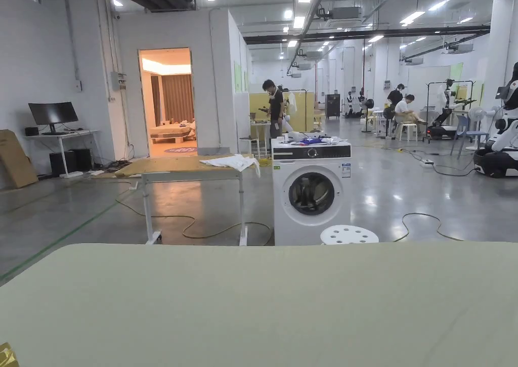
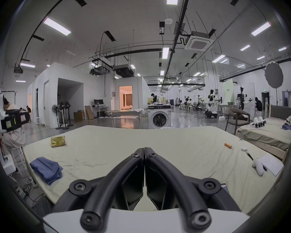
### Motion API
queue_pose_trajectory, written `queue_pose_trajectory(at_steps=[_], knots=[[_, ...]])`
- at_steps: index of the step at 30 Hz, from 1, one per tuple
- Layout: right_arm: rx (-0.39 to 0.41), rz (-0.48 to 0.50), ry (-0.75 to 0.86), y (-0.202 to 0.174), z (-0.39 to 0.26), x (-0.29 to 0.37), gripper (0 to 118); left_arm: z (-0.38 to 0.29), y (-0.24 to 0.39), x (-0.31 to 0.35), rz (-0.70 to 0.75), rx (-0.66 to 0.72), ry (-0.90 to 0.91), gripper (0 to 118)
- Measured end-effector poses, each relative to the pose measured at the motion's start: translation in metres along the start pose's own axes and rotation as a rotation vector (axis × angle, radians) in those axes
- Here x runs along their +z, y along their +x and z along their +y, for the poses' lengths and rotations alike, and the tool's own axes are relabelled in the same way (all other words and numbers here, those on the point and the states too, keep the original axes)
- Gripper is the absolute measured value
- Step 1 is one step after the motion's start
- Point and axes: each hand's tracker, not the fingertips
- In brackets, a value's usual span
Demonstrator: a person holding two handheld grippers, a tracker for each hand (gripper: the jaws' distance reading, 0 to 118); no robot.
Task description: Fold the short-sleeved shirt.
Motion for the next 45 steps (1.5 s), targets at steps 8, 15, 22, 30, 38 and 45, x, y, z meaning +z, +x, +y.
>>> queue_pose_trajectory(at_steps=[8,15,22,30,38,45], knots=[[-0.024,-0.003,-0.016,0.002,-0.002,-0.003,0,-0.006,-0.003,-0.007,-0.075,0.071,-0.037,0],[-0.026,0.001,-0.005,0.002,-0.004,-0.001,47,-0.001,-0.003,-0.012,-0.092,0.088,-0.035,35],[0.005,-0.002,0.028,-0.008,0.002,-0.002,102,0.004,0.006,-0.015,-0.064,0.082,-0.006,112],[0.044,-0.015,0.042,-0.015,0.003,-0.006,118,0.003,0.005,-0.016,-0.066,0.133,-0.013,117],[0.029,0.004,0.026,-0.015,0.001,-0.008,118,0.006,0.004,-0.013,-0.030,0.112,0.006,117],[0.026,-0.008,0.023,-0.013,0.001,-0.008,118,0.006,0.005,-0.013,-0.025,0.109,0.000,117]])
